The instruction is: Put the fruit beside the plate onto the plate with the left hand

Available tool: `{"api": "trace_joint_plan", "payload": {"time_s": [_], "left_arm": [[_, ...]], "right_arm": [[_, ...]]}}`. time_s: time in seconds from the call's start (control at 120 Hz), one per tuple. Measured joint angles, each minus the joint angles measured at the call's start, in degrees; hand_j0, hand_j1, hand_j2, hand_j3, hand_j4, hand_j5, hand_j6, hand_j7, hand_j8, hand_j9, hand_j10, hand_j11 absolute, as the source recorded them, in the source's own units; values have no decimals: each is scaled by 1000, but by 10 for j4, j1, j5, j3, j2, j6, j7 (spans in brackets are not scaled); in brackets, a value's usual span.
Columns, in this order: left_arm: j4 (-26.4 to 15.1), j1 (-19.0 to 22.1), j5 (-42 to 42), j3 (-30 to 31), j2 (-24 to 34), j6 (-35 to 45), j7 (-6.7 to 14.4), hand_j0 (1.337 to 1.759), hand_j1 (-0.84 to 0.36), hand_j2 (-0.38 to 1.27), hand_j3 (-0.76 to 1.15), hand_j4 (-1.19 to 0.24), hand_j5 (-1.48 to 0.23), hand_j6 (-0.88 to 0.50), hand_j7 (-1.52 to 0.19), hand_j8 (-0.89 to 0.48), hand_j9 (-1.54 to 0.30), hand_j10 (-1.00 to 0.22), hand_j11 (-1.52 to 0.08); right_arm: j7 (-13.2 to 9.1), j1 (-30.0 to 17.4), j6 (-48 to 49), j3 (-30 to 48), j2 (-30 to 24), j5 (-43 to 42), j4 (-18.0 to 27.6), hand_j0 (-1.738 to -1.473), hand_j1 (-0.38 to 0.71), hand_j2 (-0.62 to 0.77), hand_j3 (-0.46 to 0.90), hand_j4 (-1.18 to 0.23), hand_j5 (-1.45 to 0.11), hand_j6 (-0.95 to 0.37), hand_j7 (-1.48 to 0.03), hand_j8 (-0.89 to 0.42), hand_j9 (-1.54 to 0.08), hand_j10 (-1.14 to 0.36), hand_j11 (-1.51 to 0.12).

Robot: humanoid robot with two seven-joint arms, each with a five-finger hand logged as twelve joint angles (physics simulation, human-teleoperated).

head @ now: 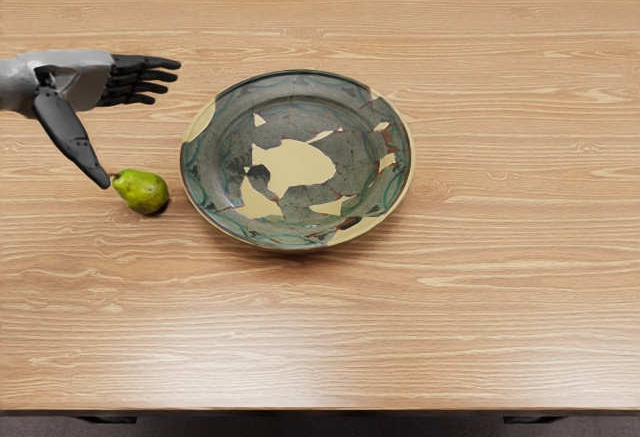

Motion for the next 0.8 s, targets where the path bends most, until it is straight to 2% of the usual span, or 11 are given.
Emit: {"api": "trace_joint_plan", "payload": {"time_s": [0.175,0.3,0.375,0.425,0.542,0.575,0.658,0.692,0.742,0.8], "left_arm": [[-6,2,0,1,0,0,2,1658,330,5,0,-21,-23,-22,-23,-22,-23,-21,-23],[-7,2,0,1,2,0,14,1658,330,5,0,-21,-23,-22,-23,-22,-23,-21,-23],[-7,-1,-1,-1,25,0,19,1658,330,5,0,-22,-23,-23,-23,-22,-23,-21,-22],[-7,-3,-2,-2,28,0,30,1658,330,5,0,-21,-23,-22,-23,-22,-23,-21,-23],[-19,-5,-2,-4,28,0,105,1658,330,5,0,-22,-24,-23,-23,-23,-23,-22,-23],[-33,-9,-1,-5,29,0,135,1658,330,5,0,-23,-24,-24,-24,-23,-23,-22,-23],[-74,-15,0,-7,28,0,227,1658,329,4,0,-23,-24,-24,-24,-24,-24,-22,-23],[-90,-14,3,-10,25,0,256,1658,329,4,0,-23,-24,-24,-24,-24,-23,-22,-23],[-109,-14,14,-19,21,0,285,1658,329,4,0,-23,-24,-25,-24,-24,-23,-23,-23],[-127,-14,38,-33,21,0,305,1658,329,4,0,-24,-24,-25,-24,-25,-23,-23,-23]], "right_arm": [[-1,0,0,3,0,1,0,-1658,-349,0,0,0,0,-1,0,0,0,0,0],[-1,1,0,4,0,0,0,-1658,-349,0,0,0,0,-1,0,0,0,0,0],[-1,1,0,3,0,0,0,-1658,-349,0,0,0,0,-1,0,-1,0,0,0],[-1,2,0,2,0,0,0,-1658,-349,0,0,0,0,-1,0,0,0,0,0],[-1,3,2,0,0,-1,1,-1658,-349,0,0,0,0,-1,0,0,0,0,0],[-1,4,3,0,0,-1,1,-1658,-349,0,0,0,0,-1,0,0,0,0,0],[-1,4,3,0,0,-1,1,-1658,-349,0,0,0,0,-1,0,0,0,0,0],[-1,4,3,0,0,-1,0,-1658,-349,0,0,0,0,-1,0,0,0,0,0],[-1,4,2,-1,0,-1,0,-1658,-349,0,0,0,0,-1,0,0,0,0,0],[-1,4,2,-1,0,-1,0,-1658,-349,0,0,0,0,-1,0,0,0,0,0]]}}
